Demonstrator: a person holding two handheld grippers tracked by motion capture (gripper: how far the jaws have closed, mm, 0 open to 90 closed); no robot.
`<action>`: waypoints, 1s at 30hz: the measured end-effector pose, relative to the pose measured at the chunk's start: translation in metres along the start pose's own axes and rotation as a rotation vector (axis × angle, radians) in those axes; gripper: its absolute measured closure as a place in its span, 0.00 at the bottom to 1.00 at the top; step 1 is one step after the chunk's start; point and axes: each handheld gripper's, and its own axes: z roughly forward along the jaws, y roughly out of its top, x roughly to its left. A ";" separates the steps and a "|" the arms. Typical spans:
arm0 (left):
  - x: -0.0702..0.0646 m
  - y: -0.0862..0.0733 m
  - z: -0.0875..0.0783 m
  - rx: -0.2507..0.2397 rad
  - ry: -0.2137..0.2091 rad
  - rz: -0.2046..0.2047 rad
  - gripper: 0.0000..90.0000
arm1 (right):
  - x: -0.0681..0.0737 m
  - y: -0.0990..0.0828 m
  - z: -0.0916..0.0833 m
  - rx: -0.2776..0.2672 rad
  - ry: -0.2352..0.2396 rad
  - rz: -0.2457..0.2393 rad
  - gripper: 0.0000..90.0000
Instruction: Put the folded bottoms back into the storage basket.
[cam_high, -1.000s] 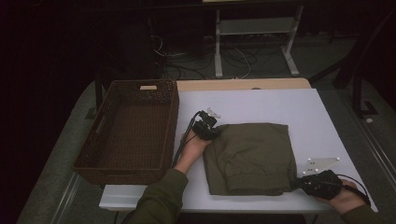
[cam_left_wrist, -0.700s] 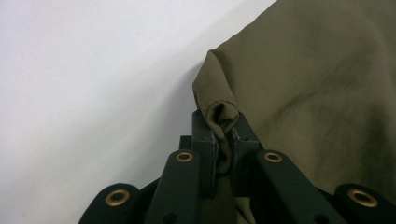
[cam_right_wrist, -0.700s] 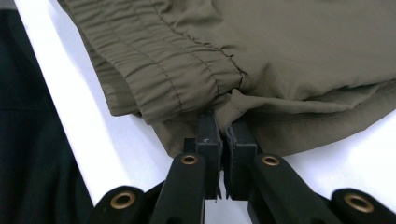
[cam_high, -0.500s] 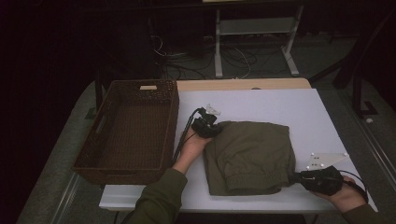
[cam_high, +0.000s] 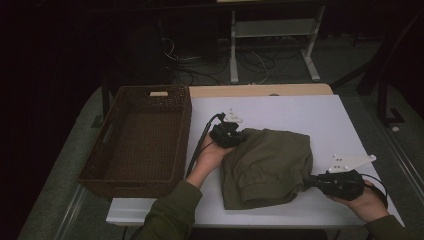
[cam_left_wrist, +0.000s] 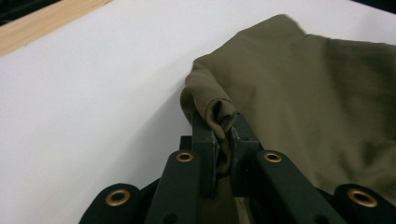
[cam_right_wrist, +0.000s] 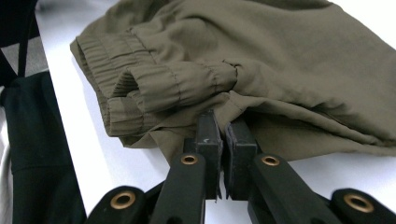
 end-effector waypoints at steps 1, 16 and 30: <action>-0.002 0.001 0.000 -0.004 -0.005 0.009 0.93 | 0.000 0.001 0.000 -0.003 0.002 0.000 0.95; -0.039 0.021 -0.009 -0.096 -0.166 0.109 0.93 | -0.009 0.030 0.008 -0.074 0.013 -0.006 0.95; -0.054 0.027 -0.011 -0.092 -0.200 0.148 0.93 | -0.017 0.057 0.015 -0.124 0.020 -0.013 0.95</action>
